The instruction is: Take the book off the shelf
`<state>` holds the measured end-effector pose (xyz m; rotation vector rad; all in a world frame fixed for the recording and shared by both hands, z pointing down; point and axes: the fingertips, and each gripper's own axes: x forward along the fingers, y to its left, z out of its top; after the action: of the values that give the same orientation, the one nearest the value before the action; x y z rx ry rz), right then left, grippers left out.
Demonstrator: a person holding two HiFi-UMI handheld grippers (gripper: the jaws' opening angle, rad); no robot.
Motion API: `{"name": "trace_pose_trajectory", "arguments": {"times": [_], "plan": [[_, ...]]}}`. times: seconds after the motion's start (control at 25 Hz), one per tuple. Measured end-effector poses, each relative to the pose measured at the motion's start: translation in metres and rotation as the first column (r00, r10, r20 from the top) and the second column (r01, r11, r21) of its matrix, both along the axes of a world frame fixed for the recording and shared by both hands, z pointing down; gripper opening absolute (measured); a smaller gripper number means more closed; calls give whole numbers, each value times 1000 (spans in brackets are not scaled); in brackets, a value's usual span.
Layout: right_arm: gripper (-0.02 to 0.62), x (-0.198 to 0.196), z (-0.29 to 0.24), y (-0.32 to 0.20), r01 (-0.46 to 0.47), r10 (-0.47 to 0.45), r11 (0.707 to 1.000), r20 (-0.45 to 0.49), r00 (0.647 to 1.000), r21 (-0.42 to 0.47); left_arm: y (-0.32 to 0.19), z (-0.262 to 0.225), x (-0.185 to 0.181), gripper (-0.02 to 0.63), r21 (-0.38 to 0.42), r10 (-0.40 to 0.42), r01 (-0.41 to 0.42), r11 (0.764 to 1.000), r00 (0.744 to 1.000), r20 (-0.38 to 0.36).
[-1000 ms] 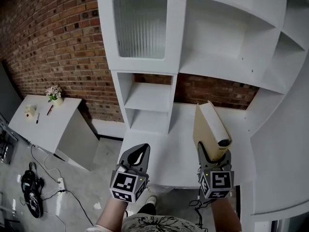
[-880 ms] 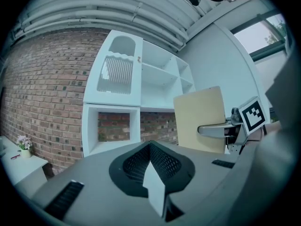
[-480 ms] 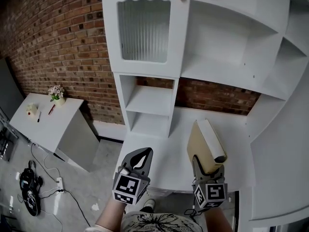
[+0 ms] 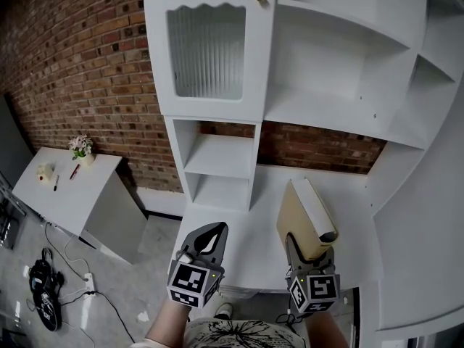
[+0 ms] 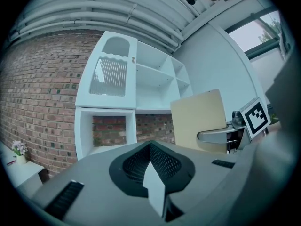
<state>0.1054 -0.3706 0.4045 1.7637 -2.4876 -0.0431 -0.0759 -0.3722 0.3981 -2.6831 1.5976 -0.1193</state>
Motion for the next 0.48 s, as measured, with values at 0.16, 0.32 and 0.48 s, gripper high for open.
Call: {"name": "trace_pose_trajectory", "arguments": {"times": [0.16, 0.32, 0.48], "plan": [[233, 1, -1, -1, -2, 2, 1000, 4, 1000, 0, -1, 1, -5, 12, -2, -10, 10, 1000, 1000, -7], [233, 1, -5, -3, 2, -2, 1000, 7, 1000, 3, -3, 3, -4, 12, -7, -6, 6, 1000, 1000, -13], [233, -3, -10, -5, 16, -16, 1000, 4, 1000, 7, -5, 4, -4, 12, -13, -11, 11, 1000, 1000, -1]]}}
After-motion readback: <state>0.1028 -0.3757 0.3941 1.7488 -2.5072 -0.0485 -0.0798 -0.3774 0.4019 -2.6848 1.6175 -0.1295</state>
